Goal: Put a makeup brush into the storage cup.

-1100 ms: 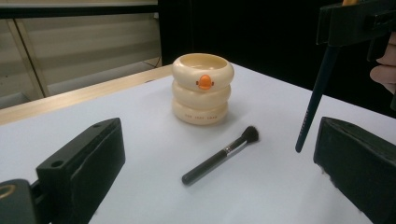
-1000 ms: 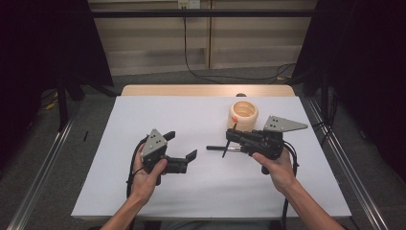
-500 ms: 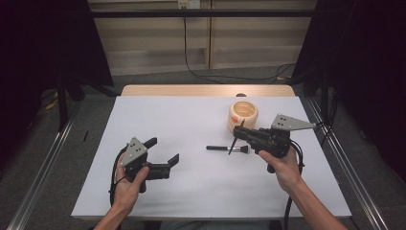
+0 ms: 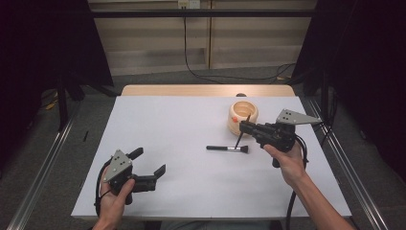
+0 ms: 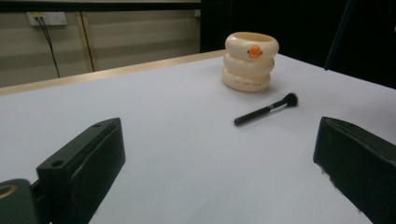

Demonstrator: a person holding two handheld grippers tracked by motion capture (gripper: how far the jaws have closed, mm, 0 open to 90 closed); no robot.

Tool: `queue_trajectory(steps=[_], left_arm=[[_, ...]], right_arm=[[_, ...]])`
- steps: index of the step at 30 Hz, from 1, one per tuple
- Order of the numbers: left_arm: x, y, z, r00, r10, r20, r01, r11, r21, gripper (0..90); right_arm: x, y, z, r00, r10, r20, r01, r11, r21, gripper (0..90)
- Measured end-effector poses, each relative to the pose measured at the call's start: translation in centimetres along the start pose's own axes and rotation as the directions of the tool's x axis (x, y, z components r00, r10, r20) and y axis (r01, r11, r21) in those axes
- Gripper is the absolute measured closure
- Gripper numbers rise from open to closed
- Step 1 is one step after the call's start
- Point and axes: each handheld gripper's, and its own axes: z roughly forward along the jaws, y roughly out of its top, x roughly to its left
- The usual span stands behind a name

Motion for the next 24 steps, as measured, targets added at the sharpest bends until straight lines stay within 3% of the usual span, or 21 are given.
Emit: queue_trajectory(steps=[3, 10, 15, 18, 20, 24], left_arm=[[0.5, -0.5, -0.6, 0.9997, -0.02, -0.013, 0.02, 0.9998, 0.001, 1.3], [1.7, -0.8, -2.1, 0.9952, -0.08, -0.056, 0.077, 0.9954, -0.058, 1.0], [1.7, -0.9, -1.9, 0.9966, -0.064, -0.051, 0.062, 0.9972, -0.042, 1.0], [1.5, -1.0, -1.7, 0.9965, -0.079, -0.028, 0.078, 0.9963, -0.038, 1.3], [1.3, -1.0, -1.7, 0.9978, -0.057, -0.033, 0.056, 0.9981, -0.028, 1.6], [1.3, -1.0, -1.8, 0.9982, -0.051, -0.031, 0.05, 0.9982, -0.034, 1.6]], right_arm=[[-0.4, 0.1, 0.1, 0.9998, -0.007, 0.017, 0.007, 1.0, 0.002, 83.2], [-1.2, 0.8, -0.4, 0.9983, -0.017, 0.056, 0.017, 1.0, -0.009, 83.2], [-2.1, 1.5, -0.6, 0.9971, -0.019, 0.074, 0.019, 1.0, -0.007, 83.2], [-2.7, 1.9, -0.5, 0.9959, -0.026, 0.087, 0.026, 1.0, -0.007, 83.1], [-3.0, 2.2, -0.3, 0.9947, -0.035, 0.097, 0.035, 0.999, -0.003, 83.2], [-3.5, 2.7, -0.2, 0.9934, -0.036, 0.109, 0.036, 0.999, -0.005, 83.1]])
